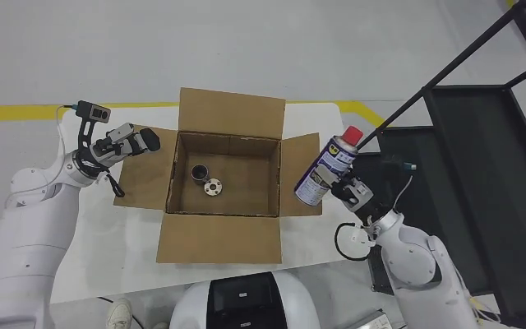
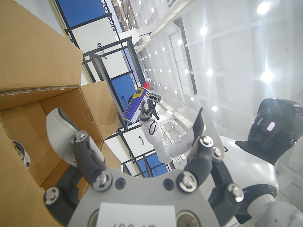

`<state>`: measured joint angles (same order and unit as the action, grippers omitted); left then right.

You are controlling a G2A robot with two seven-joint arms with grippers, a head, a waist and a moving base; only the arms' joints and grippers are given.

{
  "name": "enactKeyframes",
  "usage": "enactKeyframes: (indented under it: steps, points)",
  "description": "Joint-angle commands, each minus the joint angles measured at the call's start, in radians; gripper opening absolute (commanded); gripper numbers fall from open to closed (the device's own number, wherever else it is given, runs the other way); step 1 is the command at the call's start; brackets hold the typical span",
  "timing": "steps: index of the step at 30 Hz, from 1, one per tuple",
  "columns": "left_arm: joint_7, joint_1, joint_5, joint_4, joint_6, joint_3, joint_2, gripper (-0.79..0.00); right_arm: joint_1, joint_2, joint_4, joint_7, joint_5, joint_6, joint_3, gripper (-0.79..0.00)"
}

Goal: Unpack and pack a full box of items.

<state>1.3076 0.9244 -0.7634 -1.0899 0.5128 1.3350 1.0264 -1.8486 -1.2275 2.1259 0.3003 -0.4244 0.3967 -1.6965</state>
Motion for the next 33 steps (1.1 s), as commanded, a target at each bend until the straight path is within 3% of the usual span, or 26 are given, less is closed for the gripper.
enactKeyframes:
  steps: [1,4,8,11,16,28,33]
  points:
    - [0.000,0.000,0.000,0.000,0.000,0.000,0.000,0.000,-0.014,0.000,0.002,-0.043,0.050,0.020,-0.050,-0.785]
    - [0.000,0.000,0.000,0.000,0.000,0.000,0.000,0.000,-0.026,-0.001,-0.027,-0.114,0.125,0.020,-0.120,-0.785]
    - [0.000,0.000,0.000,0.000,0.000,0.000,0.000,0.000,0.034,-0.003,-0.111,-0.210,0.074,-0.098,-0.161,-0.785]
    - [0.000,0.000,0.000,0.000,0.000,0.000,0.000,0.000,0.098,-0.010,-0.193,-0.318,-0.071,-0.235,-0.110,-0.785]
    - [0.000,0.000,0.000,0.000,0.000,0.000,0.000,0.000,0.222,-0.022,-0.381,-0.445,-0.226,-0.364,-0.006,-0.785]
    - [0.000,0.000,0.000,0.000,0.000,0.000,0.000,0.000,0.487,-0.058,-0.853,-0.728,-0.357,-0.433,0.177,-0.785]
    - [0.000,0.000,0.000,0.000,0.000,0.000,0.000,0.000,0.533,-0.064,-0.950,-0.786,-0.415,-0.441,0.209,-0.785]
